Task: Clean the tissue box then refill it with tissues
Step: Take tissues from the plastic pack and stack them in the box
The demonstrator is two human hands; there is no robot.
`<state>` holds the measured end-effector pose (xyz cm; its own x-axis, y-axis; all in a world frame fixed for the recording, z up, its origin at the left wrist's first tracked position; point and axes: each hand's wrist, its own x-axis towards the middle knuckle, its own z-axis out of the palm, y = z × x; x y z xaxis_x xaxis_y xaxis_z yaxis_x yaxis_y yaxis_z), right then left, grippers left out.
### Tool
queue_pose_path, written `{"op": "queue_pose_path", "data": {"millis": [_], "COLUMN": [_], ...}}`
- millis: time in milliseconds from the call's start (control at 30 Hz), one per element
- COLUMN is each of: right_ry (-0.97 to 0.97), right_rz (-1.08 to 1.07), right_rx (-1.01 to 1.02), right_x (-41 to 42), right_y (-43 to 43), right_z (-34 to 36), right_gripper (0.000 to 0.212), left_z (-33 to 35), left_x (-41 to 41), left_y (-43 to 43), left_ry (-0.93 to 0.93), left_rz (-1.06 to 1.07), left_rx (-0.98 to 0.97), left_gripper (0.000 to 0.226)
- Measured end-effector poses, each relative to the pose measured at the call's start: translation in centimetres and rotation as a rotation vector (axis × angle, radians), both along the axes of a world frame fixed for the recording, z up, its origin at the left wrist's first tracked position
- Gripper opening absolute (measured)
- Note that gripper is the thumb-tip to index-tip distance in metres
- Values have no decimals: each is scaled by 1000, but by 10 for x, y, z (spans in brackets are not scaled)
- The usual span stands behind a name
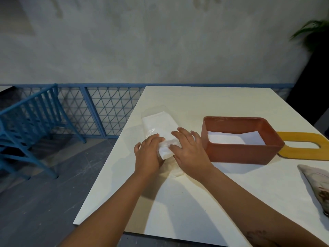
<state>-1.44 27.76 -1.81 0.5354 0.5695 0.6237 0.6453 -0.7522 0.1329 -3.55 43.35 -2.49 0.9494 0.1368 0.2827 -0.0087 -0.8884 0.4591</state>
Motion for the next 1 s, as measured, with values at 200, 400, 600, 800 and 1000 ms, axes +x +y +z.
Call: {"op": "queue_pose_path", "data": {"millis": [200,400,600,800,1000], "right_ry": [-51,-16,157,526,875], "right_rz": [115,178,254,360,313], "right_rx": [95,164,340,725,1034], "right_x": [-18,-31,-42,-45,-50], "right_y": [-20,-55,-112,-170,-223], "right_z": [15,41,64,64,46], "right_gripper": [23,22,28,18,23], "left_z": [7,20,46,56,53], "left_x": [-9,-19,-27,-44,-55], "left_y": [-22,-54,-88,-117,-137], "left_ry": [-267,-627,-514,-229,22], "left_rz": [92,-75,-268,-131,61], "left_rx": [-86,122,35,-86,-432], "left_gripper": [78,31,16,24,24]}}
